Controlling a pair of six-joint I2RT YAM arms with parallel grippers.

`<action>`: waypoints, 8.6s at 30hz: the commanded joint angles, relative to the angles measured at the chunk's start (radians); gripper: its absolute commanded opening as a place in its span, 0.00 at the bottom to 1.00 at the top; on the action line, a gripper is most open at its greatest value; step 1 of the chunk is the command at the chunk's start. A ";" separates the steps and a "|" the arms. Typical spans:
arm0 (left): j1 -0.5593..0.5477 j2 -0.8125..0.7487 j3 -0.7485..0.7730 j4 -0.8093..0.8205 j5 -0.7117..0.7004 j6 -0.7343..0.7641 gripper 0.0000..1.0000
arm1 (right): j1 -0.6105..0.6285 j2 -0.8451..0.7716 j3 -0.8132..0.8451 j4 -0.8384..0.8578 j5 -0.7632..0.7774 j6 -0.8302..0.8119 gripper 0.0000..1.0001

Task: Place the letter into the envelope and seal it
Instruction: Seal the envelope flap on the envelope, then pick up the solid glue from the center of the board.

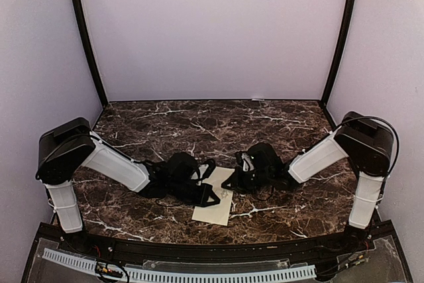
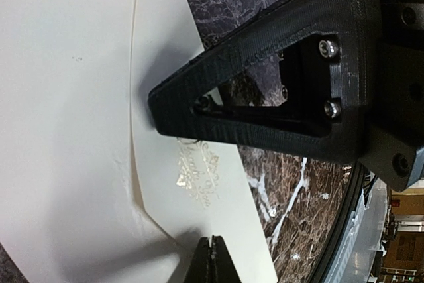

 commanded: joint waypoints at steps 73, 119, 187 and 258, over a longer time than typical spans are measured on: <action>0.055 0.021 0.192 -0.188 -0.005 0.027 0.00 | 0.005 -0.015 0.024 -0.152 -0.010 -0.079 0.00; 0.054 0.058 0.080 -0.235 -0.074 0.029 0.00 | 0.129 -0.041 0.011 -0.148 0.008 -0.050 0.00; 0.053 0.016 0.073 -0.233 -0.067 0.046 0.00 | 0.144 -0.041 0.013 -0.158 0.028 -0.062 0.00; 0.347 -0.655 -0.225 -0.609 -0.506 0.163 0.47 | 0.139 -0.623 -0.093 -0.295 0.166 -0.187 0.75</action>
